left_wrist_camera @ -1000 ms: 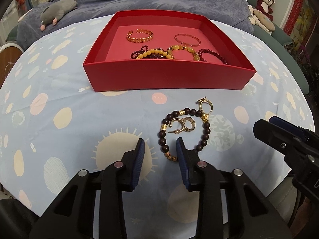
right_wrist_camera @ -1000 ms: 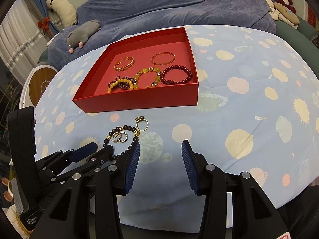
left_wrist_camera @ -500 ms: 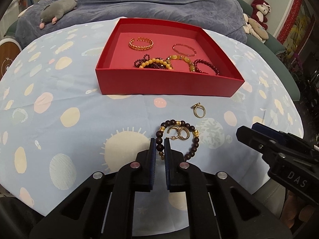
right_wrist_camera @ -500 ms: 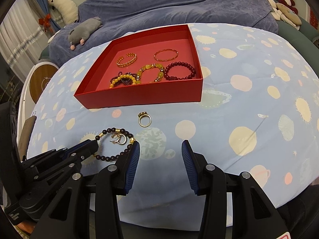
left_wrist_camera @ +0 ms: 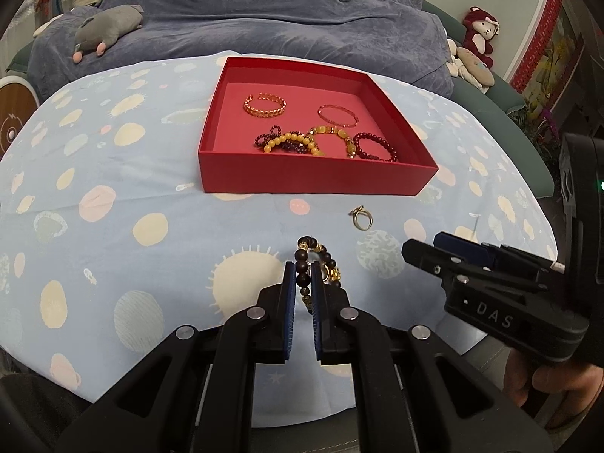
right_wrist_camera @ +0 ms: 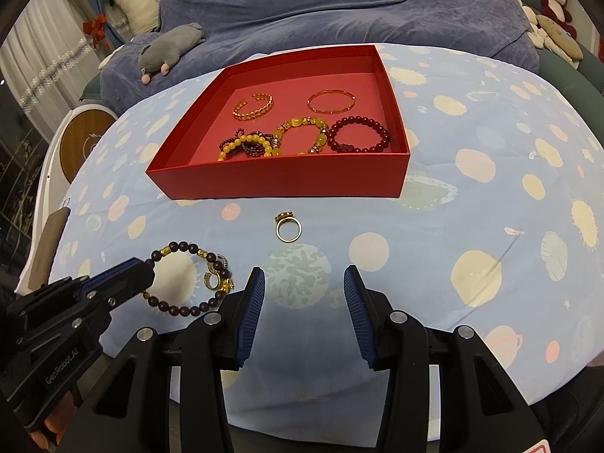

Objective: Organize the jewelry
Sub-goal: 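Grasp the black bead charm bracelet with the left tool while the right tool grasps the gold ring, then lift the black bead bracelet and gold ring and carry them into the box, then open both tools to release the bracelet and ring inside the box, then withdraw both tools from the box toward the gold hoop earrings, then grasp one gold hoop earring with the left tool, then grasp the second gold hoop earring with the right tool while the left tool holds its earring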

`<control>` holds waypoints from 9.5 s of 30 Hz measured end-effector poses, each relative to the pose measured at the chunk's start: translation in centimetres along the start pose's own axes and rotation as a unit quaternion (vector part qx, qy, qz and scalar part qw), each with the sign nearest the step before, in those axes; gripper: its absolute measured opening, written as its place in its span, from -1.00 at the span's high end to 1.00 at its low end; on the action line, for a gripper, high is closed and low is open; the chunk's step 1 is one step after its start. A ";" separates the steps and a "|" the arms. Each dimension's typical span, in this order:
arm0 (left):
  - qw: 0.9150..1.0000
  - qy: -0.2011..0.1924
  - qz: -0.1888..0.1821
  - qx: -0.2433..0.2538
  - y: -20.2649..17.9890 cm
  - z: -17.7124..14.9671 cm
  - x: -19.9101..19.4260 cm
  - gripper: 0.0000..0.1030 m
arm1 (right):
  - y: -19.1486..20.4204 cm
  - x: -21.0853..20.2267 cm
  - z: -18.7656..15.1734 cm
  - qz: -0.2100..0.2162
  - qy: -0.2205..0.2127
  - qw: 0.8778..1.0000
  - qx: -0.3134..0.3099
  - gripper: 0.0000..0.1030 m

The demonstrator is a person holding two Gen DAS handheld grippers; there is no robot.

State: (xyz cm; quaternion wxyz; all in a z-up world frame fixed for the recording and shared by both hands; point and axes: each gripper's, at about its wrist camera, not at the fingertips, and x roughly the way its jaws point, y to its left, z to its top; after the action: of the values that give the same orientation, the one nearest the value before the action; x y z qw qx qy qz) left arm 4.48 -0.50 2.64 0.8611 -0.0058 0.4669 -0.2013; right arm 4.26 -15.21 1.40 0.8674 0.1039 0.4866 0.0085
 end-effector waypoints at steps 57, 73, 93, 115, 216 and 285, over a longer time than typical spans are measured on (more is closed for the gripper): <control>0.999 0.035 0.032 -0.002 0.4 -1.4 4.0 0.75 | -0.5 0.1 -0.9 -0.005 0.002 1.000 0.004 0.64; 1.000 -0.002 -0.029 -0.007 -1.3 -0.1 -1.3 0.85 | -0.3 -2.9 -1.1 0.014 -0.017 1.000 0.003 0.64; 0.995 -0.071 -0.073 0.009 -4.9 9.3 -4.0 0.85 | -0.9 -5.3 6.1 0.026 -0.078 0.997 0.002 0.64; 0.997 -0.024 -0.063 -0.022 -0.2 18.6 7.4 0.85 | -2.4 5.1 18.4 0.021 -0.054 0.998 0.012 0.64; 0.999 0.039 0.036 0.002 -0.5 -1.5 4.1 0.93 | -0.8 -1.7 -1.1 -0.013 -0.001 1.000 0.012 0.03; 0.997 0.018 0.046 -0.052 3.7 -2.1 2.7 0.68 | 6.0 4.6 -0.2 0.008 0.039 0.995 -0.086 0.69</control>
State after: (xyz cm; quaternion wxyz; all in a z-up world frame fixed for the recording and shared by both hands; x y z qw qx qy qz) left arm 5.35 2.35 -1.42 0.8595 -0.0251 0.4918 -0.1368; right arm 7.02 -8.76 -1.40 0.8534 0.0322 0.5166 0.0614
